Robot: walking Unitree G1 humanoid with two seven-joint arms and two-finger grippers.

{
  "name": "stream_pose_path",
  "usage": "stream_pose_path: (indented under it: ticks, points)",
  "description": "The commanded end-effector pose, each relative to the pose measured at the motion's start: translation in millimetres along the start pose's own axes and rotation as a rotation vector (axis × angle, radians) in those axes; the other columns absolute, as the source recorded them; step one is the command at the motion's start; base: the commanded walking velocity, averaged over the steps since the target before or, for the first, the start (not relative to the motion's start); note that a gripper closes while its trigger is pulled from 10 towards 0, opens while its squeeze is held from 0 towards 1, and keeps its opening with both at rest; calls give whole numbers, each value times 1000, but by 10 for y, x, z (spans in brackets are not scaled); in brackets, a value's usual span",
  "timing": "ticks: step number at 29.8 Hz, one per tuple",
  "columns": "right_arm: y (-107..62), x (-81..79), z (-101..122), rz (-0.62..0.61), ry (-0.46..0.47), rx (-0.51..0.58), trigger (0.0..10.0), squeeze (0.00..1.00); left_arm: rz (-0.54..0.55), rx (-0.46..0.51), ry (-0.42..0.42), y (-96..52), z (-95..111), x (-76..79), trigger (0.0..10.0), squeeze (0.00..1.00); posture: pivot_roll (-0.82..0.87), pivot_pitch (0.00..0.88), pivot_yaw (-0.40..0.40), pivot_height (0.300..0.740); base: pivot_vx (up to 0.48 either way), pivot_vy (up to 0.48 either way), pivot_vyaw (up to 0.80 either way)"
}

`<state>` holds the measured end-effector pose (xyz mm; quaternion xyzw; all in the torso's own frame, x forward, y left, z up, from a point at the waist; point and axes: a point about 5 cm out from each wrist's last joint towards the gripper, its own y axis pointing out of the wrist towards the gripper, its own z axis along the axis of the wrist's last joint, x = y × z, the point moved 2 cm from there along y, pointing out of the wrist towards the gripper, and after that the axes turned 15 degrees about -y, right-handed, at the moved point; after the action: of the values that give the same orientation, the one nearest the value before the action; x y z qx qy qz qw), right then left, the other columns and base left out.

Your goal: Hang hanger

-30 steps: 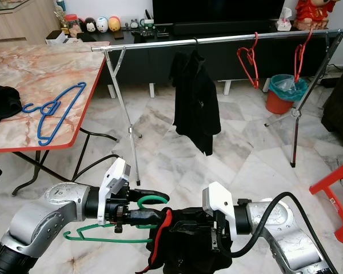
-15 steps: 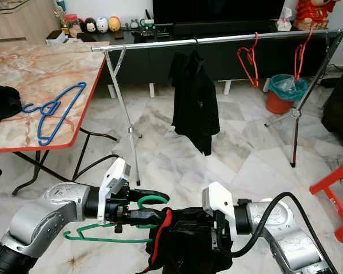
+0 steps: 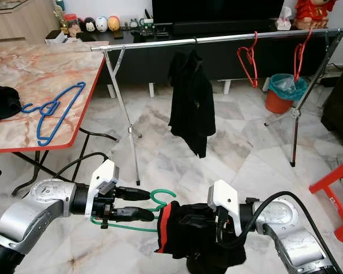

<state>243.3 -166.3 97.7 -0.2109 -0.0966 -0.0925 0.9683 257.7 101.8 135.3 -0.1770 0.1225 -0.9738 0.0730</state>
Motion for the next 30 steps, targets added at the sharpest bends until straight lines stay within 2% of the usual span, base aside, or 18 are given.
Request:
stream_pose_path:
  ticks: [1,2,5,7,9,15,18,20,23,24,25,27,30]
  points:
    - [-31,64,41,-22,-33,3,0,0,37,-34,31,-49,-6,-58,10000,0,27,46,49,740,0,0,0]
    - [-56,80,7,-33,-41,-23,0,0,126,-59,57,-103,-47,-181,10000,0,26,45,49,740,0,0,0]
    - [-79,96,-27,-54,-39,-40,0,0,291,-55,61,-213,-76,-401,10000,0,24,45,49,740,0,0,0]
    - [-88,100,-59,-68,-37,-57,0,0,348,-49,61,-283,-92,-478,10000,0,24,44,48,740,0,0,0]
    - [-103,101,-126,-87,-36,-88,0,0,353,-59,57,-350,-142,-484,10000,0,26,46,46,740,0,0,0]
    - [-149,149,-237,-152,-22,-129,0,0,338,-118,51,-393,-281,-482,10000,0,26,48,43,740,0,0,0]
    - [-198,182,-356,-211,-10,-183,0,0,410,-150,53,-461,-358,-584,10000,0,23,47,41,740,0,0,0]
    - [-206,181,-376,-215,-7,-191,0,0,421,-152,54,-471,-365,-599,10000,0,23,47,41,740,0,0,0]
    - [-251,182,-463,-257,14,-221,0,0,503,-155,49,-543,-389,-695,10000,0,22,46,40,740,0,0,0]
    - [-281,184,-521,-282,28,-245,0,0,565,-145,31,-585,-394,-762,10000,0,23,46,40,740,0,0,0]
    - [-281,184,-521,-282,28,-245,0,0,565,-145,31,-585,-394,-762,10000,0,23,46,40,740,0,0,0]
    - [-310,167,-611,-323,50,-272,0,0,680,-133,33,-660,-420,-877,10000,0,21,45,42,740,0,0,0]
    - [-325,167,-698,-371,68,-304,0,0,759,-119,-1,-697,-491,-948,10000,0,18,42,43,740,0,0,0]
